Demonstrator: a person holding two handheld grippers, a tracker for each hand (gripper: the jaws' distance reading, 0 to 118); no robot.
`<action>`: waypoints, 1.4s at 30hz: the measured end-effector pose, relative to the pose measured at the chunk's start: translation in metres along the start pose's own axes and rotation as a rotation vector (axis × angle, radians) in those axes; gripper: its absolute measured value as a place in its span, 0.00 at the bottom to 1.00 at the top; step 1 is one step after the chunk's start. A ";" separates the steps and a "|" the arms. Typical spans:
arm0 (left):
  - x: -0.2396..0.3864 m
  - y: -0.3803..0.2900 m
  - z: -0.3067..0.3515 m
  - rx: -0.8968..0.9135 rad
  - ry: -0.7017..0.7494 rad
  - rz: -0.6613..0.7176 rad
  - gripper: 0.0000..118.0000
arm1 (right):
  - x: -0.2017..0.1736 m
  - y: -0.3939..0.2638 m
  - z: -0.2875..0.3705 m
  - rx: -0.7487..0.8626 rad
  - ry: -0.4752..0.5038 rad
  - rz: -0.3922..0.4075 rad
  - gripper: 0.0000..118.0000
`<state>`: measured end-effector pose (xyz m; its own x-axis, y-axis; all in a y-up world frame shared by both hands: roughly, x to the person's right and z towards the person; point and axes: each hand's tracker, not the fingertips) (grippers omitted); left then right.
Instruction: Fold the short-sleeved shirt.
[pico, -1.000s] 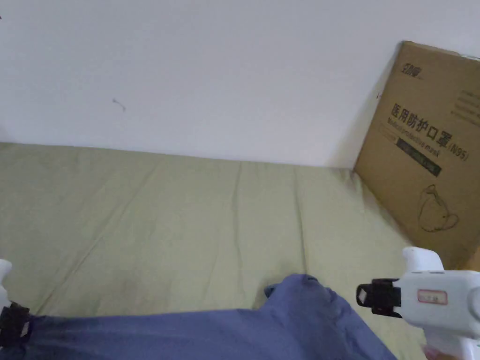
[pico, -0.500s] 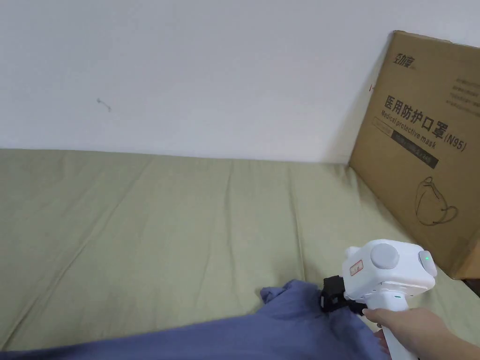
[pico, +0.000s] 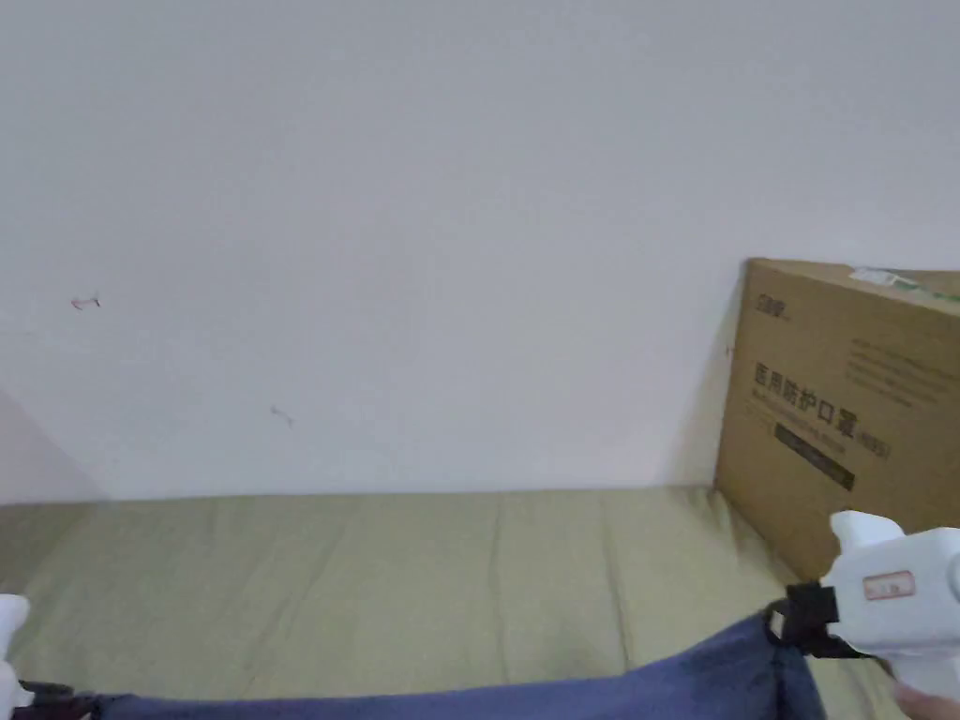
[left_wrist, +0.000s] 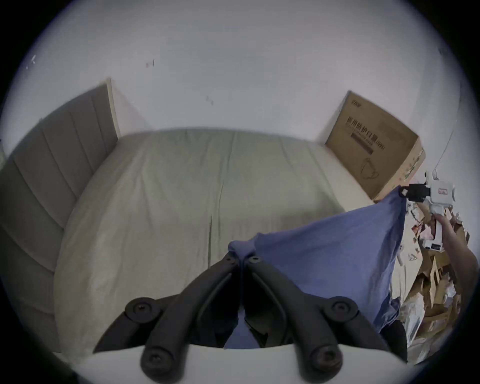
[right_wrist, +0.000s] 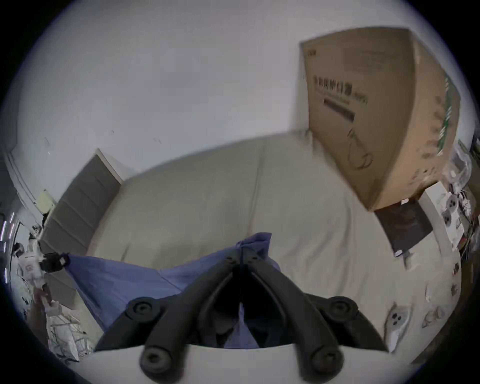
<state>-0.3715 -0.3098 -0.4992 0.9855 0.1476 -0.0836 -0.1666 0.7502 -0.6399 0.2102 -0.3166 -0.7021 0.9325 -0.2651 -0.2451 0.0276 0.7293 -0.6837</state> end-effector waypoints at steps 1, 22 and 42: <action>0.005 0.010 0.014 0.032 0.006 -0.017 0.00 | -0.004 0.009 0.021 0.020 0.008 0.009 0.00; 0.051 0.241 0.091 0.475 0.232 -0.125 0.00 | -0.111 0.244 0.159 0.504 -0.074 0.119 0.00; 0.027 -0.021 -0.216 -0.243 0.129 -0.155 0.00 | 0.002 -0.056 -0.188 -0.288 -0.132 0.053 0.00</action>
<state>-0.3343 -0.4609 -0.6530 0.9970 -0.0515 -0.0570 -0.0167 0.5788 -0.8153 0.1428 -0.4766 -0.7933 0.9691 -0.1337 -0.2072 -0.1077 0.5267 -0.8432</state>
